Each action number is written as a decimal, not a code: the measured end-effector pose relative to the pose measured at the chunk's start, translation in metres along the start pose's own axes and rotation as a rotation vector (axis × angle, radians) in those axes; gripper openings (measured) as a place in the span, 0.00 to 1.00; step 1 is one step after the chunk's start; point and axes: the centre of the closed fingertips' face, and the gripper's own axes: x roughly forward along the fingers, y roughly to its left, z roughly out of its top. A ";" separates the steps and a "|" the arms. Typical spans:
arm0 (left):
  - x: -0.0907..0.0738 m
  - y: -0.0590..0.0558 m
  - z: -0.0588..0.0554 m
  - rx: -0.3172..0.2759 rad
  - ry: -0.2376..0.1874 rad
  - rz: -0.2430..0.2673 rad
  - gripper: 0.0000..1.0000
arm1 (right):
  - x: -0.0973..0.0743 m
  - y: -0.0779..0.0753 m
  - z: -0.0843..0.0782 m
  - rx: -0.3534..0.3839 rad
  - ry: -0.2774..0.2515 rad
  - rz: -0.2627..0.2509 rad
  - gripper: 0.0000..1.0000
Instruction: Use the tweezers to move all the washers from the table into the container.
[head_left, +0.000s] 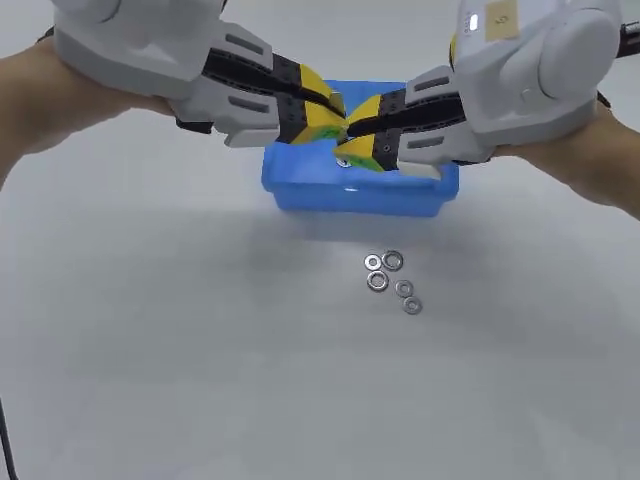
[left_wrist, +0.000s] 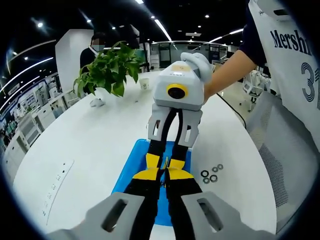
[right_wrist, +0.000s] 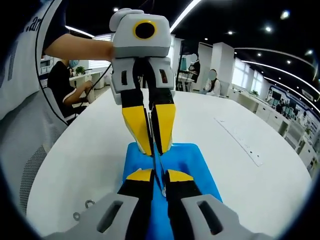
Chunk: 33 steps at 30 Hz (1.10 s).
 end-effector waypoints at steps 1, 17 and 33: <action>-0.001 -0.001 0.002 0.000 -0.004 0.002 0.08 | -0.002 0.001 0.002 0.000 -0.003 0.000 0.09; -0.017 -0.014 0.021 0.046 -0.015 0.019 0.08 | -0.018 0.021 0.026 -0.048 -0.019 0.015 0.07; -0.030 -0.038 0.045 0.103 -0.015 -0.004 0.07 | -0.031 0.042 0.046 -0.070 -0.029 0.037 0.07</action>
